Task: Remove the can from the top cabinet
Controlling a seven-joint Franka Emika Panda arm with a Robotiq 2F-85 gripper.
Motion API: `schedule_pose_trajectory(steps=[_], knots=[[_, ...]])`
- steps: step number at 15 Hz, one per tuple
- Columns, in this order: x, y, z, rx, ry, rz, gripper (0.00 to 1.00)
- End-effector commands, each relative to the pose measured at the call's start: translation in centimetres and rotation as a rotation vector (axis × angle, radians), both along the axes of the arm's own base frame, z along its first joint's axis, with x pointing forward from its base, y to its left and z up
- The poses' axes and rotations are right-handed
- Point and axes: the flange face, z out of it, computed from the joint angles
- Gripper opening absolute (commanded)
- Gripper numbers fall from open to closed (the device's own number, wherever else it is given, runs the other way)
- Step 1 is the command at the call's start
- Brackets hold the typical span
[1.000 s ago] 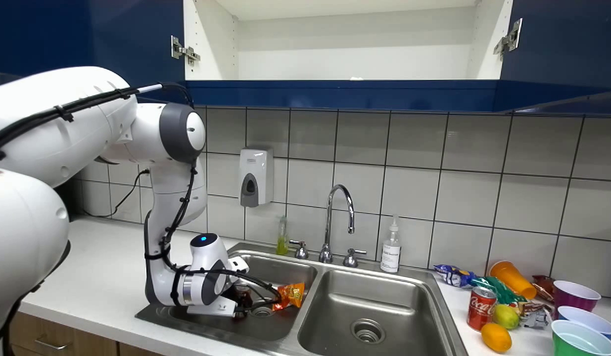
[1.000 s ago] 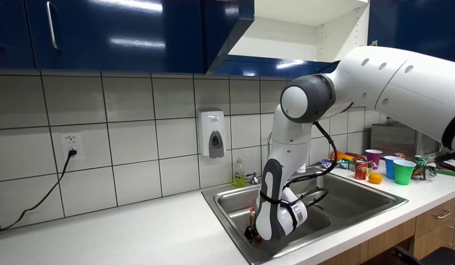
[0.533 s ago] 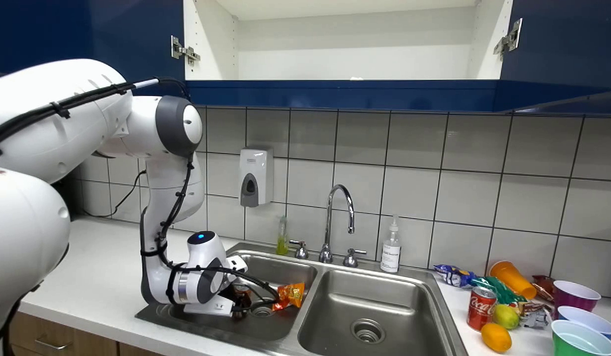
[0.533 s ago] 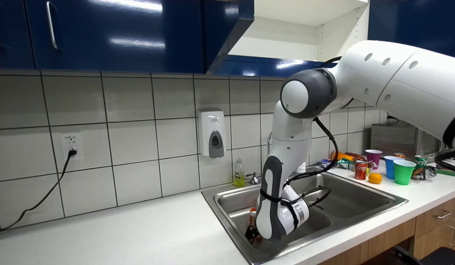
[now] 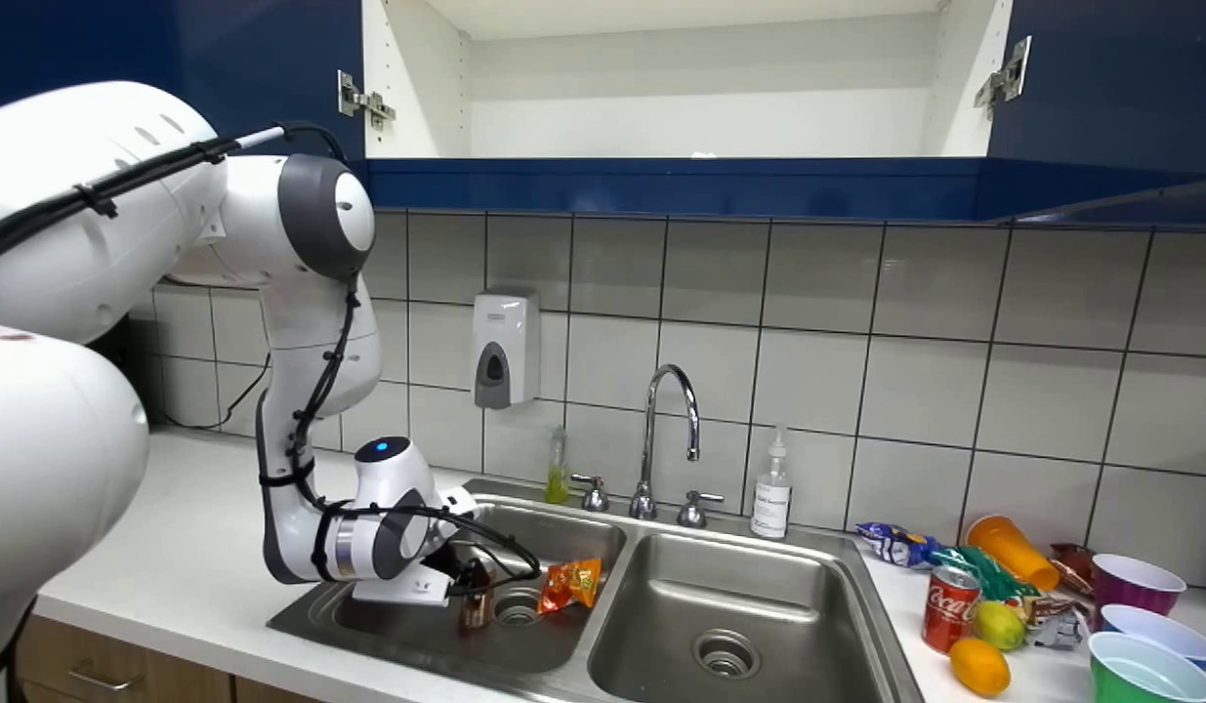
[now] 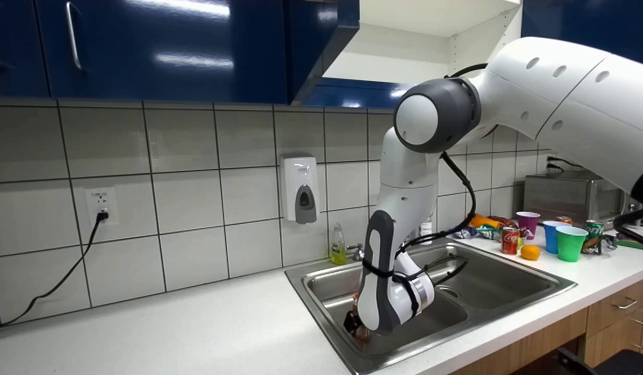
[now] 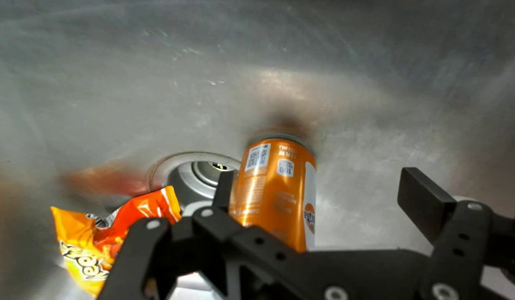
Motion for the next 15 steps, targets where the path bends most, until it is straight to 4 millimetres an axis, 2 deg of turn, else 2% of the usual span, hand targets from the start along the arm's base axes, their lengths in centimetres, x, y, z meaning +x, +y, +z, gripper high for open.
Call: schedule_pose_trajectory(steps=[1,15], knots=[[-1.4,0.1,1.9,-0.011,0.005,-0.012,1.0],[-3.7,-0.3,8.0,-0.034,-0.041,-0.085,1.0]])
